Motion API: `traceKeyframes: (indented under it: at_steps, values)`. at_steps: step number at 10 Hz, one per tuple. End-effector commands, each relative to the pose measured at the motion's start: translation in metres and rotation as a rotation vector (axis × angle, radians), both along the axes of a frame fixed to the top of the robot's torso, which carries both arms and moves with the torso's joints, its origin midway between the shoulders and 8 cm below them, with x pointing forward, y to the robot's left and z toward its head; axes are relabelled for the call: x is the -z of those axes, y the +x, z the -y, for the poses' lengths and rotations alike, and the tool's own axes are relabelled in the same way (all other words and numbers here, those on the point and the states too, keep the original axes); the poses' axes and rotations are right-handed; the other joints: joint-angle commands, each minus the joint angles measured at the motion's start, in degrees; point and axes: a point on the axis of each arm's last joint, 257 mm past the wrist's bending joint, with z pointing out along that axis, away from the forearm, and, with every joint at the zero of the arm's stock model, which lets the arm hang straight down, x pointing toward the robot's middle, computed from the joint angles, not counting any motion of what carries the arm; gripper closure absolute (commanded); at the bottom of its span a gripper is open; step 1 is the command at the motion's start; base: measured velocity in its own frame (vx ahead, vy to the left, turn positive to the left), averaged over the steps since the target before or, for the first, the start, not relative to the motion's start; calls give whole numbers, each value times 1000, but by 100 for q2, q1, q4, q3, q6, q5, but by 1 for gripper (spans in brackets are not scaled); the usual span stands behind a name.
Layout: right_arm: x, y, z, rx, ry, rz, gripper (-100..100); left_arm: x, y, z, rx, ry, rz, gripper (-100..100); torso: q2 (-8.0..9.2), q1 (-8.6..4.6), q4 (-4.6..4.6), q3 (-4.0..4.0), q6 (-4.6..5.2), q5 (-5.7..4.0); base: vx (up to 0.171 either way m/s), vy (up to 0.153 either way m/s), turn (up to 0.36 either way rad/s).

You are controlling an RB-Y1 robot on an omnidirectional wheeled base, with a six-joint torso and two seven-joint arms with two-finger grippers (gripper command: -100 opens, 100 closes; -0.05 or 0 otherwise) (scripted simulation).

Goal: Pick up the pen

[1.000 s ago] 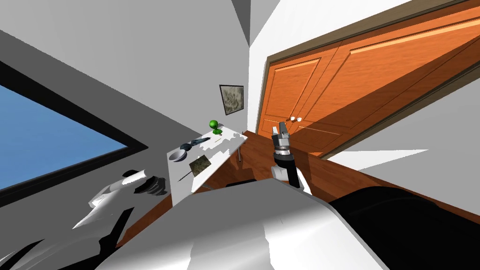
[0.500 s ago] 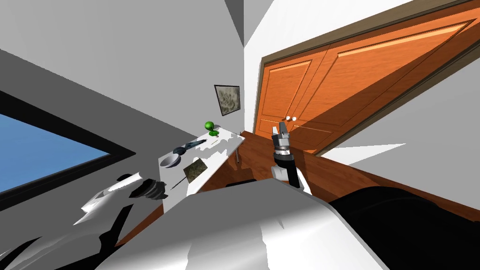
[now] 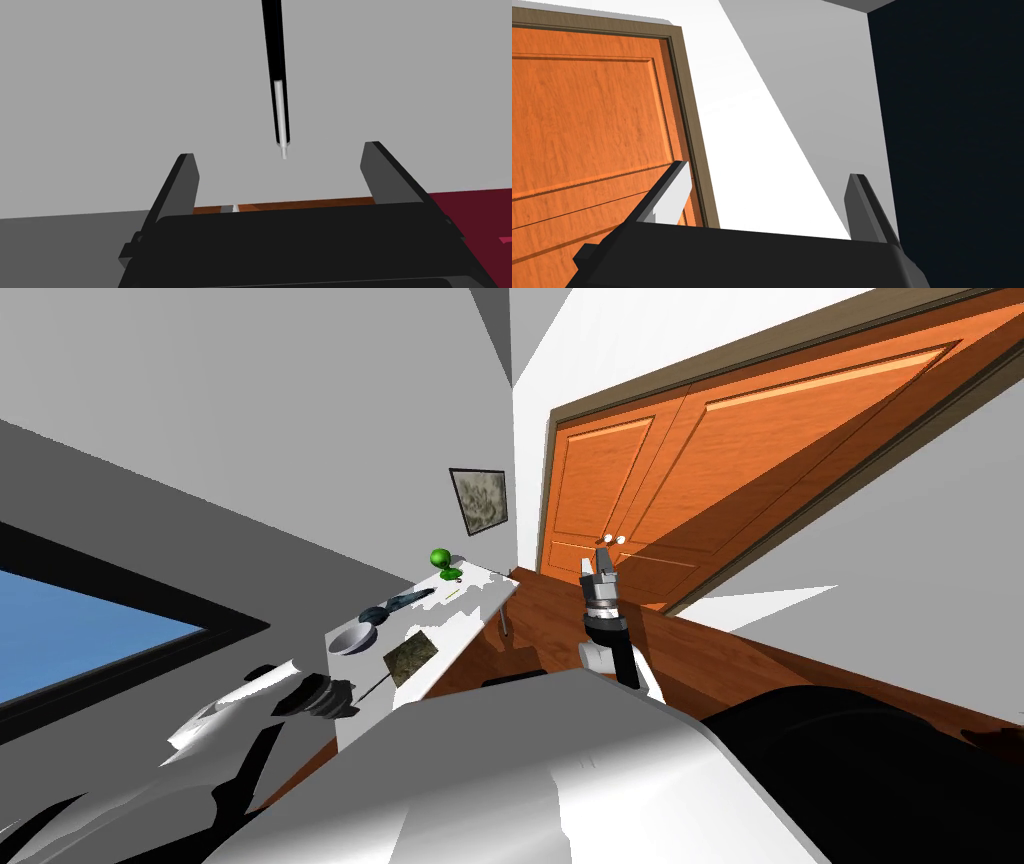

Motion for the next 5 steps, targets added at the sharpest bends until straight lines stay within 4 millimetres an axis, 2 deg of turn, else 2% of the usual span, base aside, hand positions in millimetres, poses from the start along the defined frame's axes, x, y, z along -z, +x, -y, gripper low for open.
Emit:
traceKeyframes:
  at_steps: [1,2,3,4,5]
  values:
    - [0,0,0,0,0,0,0,13,-10,1,-24,2,3,-100,0,0,0,0,0,0,-30,44,-206]
    - [0,0,0,0,0,0,0,20,-17,1,-40,2,3,-100,6,9,1,4,-2,2,-49,44,-156]
    - [0,0,0,0,0,0,0,16,-13,0,-29,0,1,-100,14,11,3,8,-3,4,-25,19,-28]
    - [0,0,0,0,0,0,0,17,-13,0,-30,2,3,100,8,4,3,6,-6,1,0,0,0]
    - [0,0,0,0,0,0,0,17,-13,0,-30,2,2,100,2,-2,1,2,-5,-1,0,0,0]
